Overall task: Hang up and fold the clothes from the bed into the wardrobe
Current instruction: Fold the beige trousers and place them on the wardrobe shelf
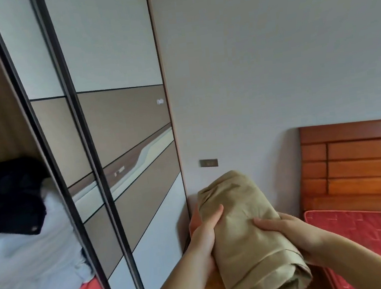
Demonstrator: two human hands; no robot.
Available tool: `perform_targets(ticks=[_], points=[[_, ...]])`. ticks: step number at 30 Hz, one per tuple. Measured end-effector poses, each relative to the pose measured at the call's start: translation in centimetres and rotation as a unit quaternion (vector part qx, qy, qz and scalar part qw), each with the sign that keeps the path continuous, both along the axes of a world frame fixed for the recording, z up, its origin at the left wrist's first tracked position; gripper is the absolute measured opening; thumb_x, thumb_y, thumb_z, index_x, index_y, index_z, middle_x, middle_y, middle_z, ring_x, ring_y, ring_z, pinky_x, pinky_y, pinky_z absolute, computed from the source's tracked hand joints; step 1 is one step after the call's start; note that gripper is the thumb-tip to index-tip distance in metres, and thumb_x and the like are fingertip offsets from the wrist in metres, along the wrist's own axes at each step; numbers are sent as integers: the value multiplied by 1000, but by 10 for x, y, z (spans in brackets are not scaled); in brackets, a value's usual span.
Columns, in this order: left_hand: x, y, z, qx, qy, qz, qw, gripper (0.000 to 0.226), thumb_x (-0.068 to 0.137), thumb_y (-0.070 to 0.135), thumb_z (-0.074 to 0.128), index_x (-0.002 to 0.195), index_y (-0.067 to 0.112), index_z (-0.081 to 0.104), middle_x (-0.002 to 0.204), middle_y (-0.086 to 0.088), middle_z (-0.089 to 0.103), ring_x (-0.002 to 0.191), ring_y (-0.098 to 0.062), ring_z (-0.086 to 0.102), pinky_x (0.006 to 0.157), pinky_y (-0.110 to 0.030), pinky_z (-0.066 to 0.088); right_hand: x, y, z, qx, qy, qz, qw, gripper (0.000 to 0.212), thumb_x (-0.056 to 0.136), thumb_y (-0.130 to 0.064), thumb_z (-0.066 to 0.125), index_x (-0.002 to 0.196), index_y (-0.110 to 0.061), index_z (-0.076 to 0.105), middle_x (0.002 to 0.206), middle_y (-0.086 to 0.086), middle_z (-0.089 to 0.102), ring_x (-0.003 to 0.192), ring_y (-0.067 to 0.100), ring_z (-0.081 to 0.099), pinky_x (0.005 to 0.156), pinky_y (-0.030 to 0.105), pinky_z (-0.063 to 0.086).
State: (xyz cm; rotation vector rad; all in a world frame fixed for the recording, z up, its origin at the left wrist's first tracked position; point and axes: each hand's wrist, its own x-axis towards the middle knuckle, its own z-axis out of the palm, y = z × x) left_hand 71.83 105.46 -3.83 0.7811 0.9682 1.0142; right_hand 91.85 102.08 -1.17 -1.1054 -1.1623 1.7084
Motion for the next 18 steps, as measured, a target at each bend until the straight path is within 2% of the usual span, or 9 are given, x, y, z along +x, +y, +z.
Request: perform_targets(ticks=[3,5,8,12,16,18], points=[[18,24,-2,10,14,42,999,52,73,33,81,121,17,66,103,-10,75,91,-28,73,61,-31,59,20,35,-10,-57,-10,45,997,45,79,-23,72,117,0,68,118,21,68,110,35,65,106,46,42],[35,42,0,7,27,50,998,46,80,34,77,120,16,66,101,-9,76,88,-26,74,57,-27,57,34,58,-10,-73,-8,53,996,46,68,-26,76,108,-2,74,115,21,69,108,34,66,106,45,42],[60,72,2,-11,82,89,993,53,77,54,74,117,19,68,101,-6,76,90,-24,74,68,-31,59,53,92,-8,-58,20,53,997,49,82,-36,73,116,-2,69,116,18,69,109,33,66,106,45,43],[72,115,4,8,183,139,973,72,64,78,63,116,29,69,108,3,73,98,-18,70,86,-36,58,67,134,-5,-30,48,47,997,45,86,-34,67,117,-1,68,113,16,71,106,31,68,103,44,46],[70,162,12,5,239,132,962,78,60,83,52,107,24,70,103,2,74,95,-19,70,88,-38,57,67,185,-1,-5,27,42,999,41,84,-36,70,111,-4,71,107,11,74,101,26,70,99,41,49],[64,191,13,18,266,150,952,75,60,82,48,101,24,70,101,2,73,94,-18,69,88,-39,56,62,216,2,20,7,26,999,38,83,-35,72,107,-5,72,100,7,76,94,20,73,88,35,53]])
